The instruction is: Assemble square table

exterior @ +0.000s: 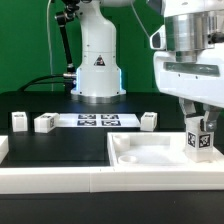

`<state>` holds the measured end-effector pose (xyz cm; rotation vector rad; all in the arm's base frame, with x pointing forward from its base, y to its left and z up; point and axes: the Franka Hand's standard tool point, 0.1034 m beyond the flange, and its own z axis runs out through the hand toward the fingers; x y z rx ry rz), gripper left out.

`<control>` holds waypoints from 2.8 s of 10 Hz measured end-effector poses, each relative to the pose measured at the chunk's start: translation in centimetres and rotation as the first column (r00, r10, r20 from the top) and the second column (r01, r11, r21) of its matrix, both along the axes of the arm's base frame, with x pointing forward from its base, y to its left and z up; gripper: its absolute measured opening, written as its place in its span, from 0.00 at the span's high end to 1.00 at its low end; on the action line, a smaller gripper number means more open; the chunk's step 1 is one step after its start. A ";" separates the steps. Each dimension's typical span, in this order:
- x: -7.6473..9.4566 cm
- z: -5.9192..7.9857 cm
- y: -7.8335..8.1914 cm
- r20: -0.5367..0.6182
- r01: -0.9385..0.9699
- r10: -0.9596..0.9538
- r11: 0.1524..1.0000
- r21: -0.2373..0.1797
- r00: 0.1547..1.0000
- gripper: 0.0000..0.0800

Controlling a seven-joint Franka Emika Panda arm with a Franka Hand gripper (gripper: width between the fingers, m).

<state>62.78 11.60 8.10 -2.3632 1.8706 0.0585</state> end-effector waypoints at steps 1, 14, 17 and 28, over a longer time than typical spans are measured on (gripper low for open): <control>-0.1 -0.1 0.1 0.000 -0.004 0.004 1.000 -0.002 1.000 0.64; -0.2 0.0 1.1 0.054 -0.701 0.706 0.708 -0.086 0.706 0.19; 0.0 0.1 0.9 0.042 -0.854 0.862 0.506 -0.125 0.505 0.19; 0.2 0.2 -0.2 0.027 -0.968 0.981 0.193 -0.160 0.191 0.64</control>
Offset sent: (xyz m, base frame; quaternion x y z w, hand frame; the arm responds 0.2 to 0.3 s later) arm 0.0005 0.0009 0.0064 -0.0063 -0.0067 -0.0484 0.9988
